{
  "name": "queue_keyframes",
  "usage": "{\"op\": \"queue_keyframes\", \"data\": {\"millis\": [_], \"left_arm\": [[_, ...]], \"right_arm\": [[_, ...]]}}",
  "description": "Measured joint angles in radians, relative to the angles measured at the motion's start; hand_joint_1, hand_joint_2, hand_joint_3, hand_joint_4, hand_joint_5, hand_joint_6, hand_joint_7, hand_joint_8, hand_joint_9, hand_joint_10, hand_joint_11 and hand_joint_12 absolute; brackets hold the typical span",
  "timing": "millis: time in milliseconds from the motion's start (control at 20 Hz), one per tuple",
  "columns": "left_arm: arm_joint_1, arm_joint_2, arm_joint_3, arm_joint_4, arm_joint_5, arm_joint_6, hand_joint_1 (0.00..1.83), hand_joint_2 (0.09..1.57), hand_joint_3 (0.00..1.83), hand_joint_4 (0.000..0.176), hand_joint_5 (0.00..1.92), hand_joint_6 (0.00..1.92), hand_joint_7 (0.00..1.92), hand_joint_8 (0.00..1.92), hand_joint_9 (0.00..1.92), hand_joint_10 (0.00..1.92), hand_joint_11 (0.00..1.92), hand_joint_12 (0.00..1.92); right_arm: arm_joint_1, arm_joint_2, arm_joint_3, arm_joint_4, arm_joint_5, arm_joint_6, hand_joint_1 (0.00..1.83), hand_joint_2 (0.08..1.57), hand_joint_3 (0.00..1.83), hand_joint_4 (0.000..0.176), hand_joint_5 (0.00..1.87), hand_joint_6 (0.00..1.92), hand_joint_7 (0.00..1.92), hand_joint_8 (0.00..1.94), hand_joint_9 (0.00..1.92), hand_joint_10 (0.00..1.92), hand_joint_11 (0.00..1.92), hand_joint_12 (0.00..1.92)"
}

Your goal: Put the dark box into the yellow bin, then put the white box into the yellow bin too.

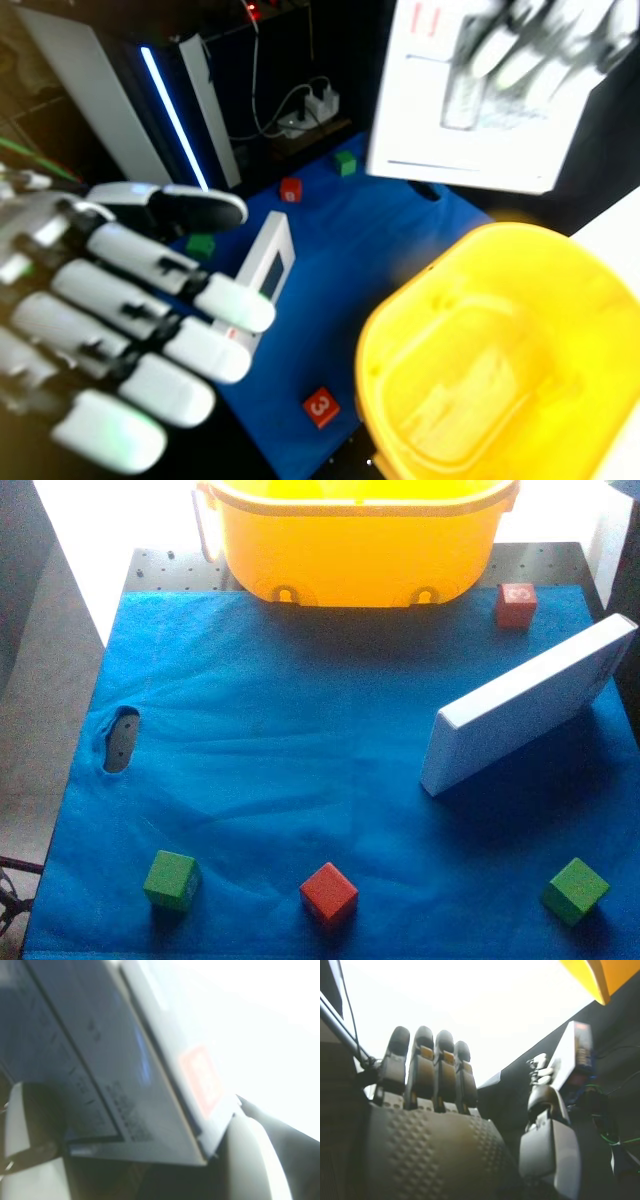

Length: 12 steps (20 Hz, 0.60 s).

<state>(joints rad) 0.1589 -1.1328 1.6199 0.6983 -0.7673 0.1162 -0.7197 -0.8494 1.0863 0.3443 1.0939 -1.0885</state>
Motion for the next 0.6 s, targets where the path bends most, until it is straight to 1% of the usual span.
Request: {"op": "queue_keyframes", "data": {"millis": [50, 100, 150, 200, 250, 300, 350, 400, 450, 500, 550, 600], "left_arm": [[0.0, -0.029, 0.035, -0.017, 0.03, 0.021, 1.39, 1.01, 0.0, 0.0, 1.12, 0.71, 1.2, 0.56, 1.2, 0.71, 0.95, 0.8], [0.0, -0.063, 0.073, -0.042, 0.065, 0.024, 1.41, 1.0, 0.0, 0.0, 1.19, 0.45, 1.23, 0.71, 1.18, 0.74, 0.85, 0.99], [0.013, -0.097, 0.113, -0.079, 0.078, 0.025, 1.33, 0.99, 0.0, 0.0, 1.28, 0.28, 1.29, 0.66, 1.22, 0.58, 0.79, 1.09], [0.025, -0.116, 0.135, -0.094, 0.082, 0.024, 1.32, 0.98, 0.0, 0.0, 1.29, 0.25, 1.39, 0.49, 1.3, 0.45, 0.89, 1.06], [0.046, -0.143, 0.163, -0.123, 0.084, 0.025, 1.32, 0.98, 0.0, 0.0, 1.32, 0.18, 1.4, 0.46, 1.38, 0.41, 0.98, 1.07], [0.066, -0.162, 0.187, -0.143, 0.084, 0.026, 1.32, 0.97, 0.0, 0.0, 1.26, 0.33, 1.52, 0.18, 1.45, 0.41, 1.07, 1.08], [0.08, -0.176, 0.204, -0.154, 0.082, 0.025, 1.32, 0.96, 0.0, 0.0, 1.29, 0.29, 1.58, 0.06, 1.53, 0.49, 1.17, 1.19], [0.087, -0.192, 0.217, -0.174, 0.084, 0.026, 1.31, 0.96, 0.0, 0.0, 1.28, 0.34, 1.58, 0.02, 1.51, 0.49, 1.15, 1.18], [0.087, -0.208, 0.235, -0.192, 0.076, 0.026, 1.32, 0.96, 0.01, 0.0, 1.35, 0.13, 1.46, 0.34, 1.5, 0.58, 1.16, 1.26], [0.087, -0.218, 0.246, -0.203, 0.067, 0.026, 1.32, 0.98, 0.0, 0.0, 1.38, 0.04, 1.38, 0.53, 1.47, 0.77, 1.17, 1.4], [0.087, -0.229, 0.261, -0.204, 0.06, 0.026, 1.31, 0.98, 0.0, 0.0, 1.41, 0.01, 1.36, 0.53, 1.41, 0.82, 1.18, 1.36], [0.087, -0.238, 0.269, -0.203, 0.063, 0.026, 1.31, 0.99, 0.0, 0.0, 1.4, 0.0, 1.31, 0.66, 1.39, 1.02, 1.21, 1.47]], "right_arm": [[0.0, -0.003, 0.002, 0.002, 0.001, -0.001, 0.08, 1.07, 0.0, 0.0, 0.34, 0.0, 0.38, 0.0, 0.33, 0.01, 0.01, 0.5], [0.0, -0.007, 0.002, -0.003, 0.0, 0.0, 0.09, 1.07, 0.0, 0.0, 0.34, 0.0, 0.37, 0.0, 0.33, 0.01, 0.01, 0.5], [0.0, -0.008, 0.002, -0.011, -0.001, 0.0, 0.08, 1.06, 0.0, 0.0, 0.33, 0.0, 0.36, 0.0, 0.32, 0.0, 0.0, 0.49], [0.0, -0.009, 0.003, -0.014, 0.0, 0.0, 0.09, 1.05, 0.0, 0.0, 0.34, 0.0, 0.36, 0.0, 0.32, 0.0, 0.01, 0.5], [0.0, -0.011, 0.004, -0.016, 0.0, 0.003, 0.08, 1.05, 0.0, 0.0, 0.34, 0.0, 0.36, 0.0, 0.32, 0.0, 0.02, 0.5], [0.004, -0.017, 0.009, -0.023, 0.002, 0.006, 0.07, 1.04, 0.0, 0.0, 0.34, 0.0, 0.36, 0.0, 0.32, 0.0, 0.03, 0.5], [0.011, -0.027, 0.011, -0.025, -0.003, 0.01, 0.06, 1.04, 0.0, 0.0, 0.34, 0.0, 0.37, 0.0, 0.34, 0.01, 0.06, 0.5], [0.019, -0.033, 0.013, -0.034, -0.002, 0.011, 0.07, 1.04, 0.0, 0.0, 0.35, 0.0, 0.36, 0.0, 0.36, 0.0, 0.08, 0.45], [0.026, -0.037, 0.013, -0.051, 0.001, 0.013, 0.07, 1.04, 0.0, 0.0, 0.35, 0.0, 0.36, 0.0, 0.36, 0.0, 0.09, 0.44], [0.026, -0.038, 0.013, -0.061, 0.001, 0.014, 0.08, 1.05, 0.0, 0.0, 0.35, 0.0, 0.35, 0.0, 0.35, 0.0, 0.12, 0.38], [0.026, -0.038, 0.013, -0.067, 0.001, 0.014, 0.11, 1.04, 0.0, 0.0, 0.36, 0.0, 0.35, 0.0, 0.35, 0.0, 0.13, 0.36], [0.026, -0.039, 0.013, -0.068, -0.001, 0.015, 0.12, 1.02, 0.0, 0.0, 0.36, 0.0, 0.36, 0.0, 0.35, 0.0, 0.14, 0.36]]}}
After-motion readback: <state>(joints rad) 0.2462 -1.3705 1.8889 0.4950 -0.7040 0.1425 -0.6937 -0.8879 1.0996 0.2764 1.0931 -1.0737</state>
